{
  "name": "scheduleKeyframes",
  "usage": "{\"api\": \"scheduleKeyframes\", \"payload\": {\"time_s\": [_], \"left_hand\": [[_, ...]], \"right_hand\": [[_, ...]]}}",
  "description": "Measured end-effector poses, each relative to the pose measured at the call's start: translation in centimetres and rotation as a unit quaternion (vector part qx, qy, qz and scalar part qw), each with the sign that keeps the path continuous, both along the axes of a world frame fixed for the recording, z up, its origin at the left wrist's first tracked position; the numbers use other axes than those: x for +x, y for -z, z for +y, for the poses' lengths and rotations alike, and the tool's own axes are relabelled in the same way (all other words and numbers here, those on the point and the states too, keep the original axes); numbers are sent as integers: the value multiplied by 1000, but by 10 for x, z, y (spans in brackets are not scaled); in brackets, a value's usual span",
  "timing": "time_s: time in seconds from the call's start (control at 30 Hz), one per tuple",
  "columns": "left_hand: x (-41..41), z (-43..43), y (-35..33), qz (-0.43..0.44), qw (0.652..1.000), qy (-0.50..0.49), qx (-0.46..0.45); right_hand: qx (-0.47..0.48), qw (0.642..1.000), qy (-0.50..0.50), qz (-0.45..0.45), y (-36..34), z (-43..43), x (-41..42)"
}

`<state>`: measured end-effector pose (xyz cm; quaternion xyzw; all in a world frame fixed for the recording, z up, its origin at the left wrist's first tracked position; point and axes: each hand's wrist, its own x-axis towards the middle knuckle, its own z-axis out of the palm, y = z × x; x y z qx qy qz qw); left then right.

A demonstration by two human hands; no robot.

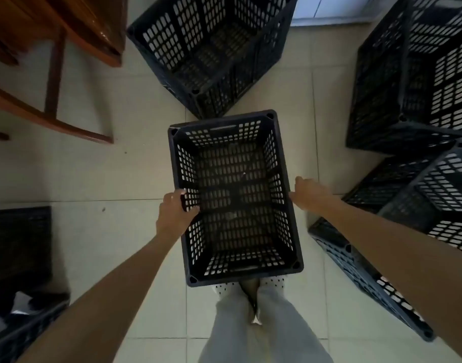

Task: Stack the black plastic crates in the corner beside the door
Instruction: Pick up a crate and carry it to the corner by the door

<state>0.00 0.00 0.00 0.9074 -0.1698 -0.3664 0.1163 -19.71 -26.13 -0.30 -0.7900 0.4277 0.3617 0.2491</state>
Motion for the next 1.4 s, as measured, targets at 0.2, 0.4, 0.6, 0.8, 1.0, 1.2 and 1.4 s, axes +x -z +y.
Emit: {"api": "scheduleKeyframes", "payload": {"time_s": [0.2, 0.4, 0.6, 0.8, 1.0, 1.2, 1.4], "left_hand": [[4, 6, 51, 48, 993, -100, 47], [20, 2, 70, 87, 981, -171, 39], [26, 1, 49, 164, 953, -255, -17], [18, 2, -24, 126, 976, -180, -8], [14, -9, -131, 53, 994, -95, -13], [16, -26, -257, -37, 998, 18, -43], [7, -54, -382, -83, 985, 126, -83]], "right_hand": [[95, 985, 143, -18, 47, 4, -3], [79, 978, 181, -73, 62, 9, 8], [76, 976, 200, -29, 40, 6, 5], [67, 975, 211, -6, -40, 2, -13], [68, 975, 210, -9, -144, -1, -29], [66, 980, 187, -16, -273, -10, -53], [-8, 979, 205, 1, -396, 9, -77]]}}
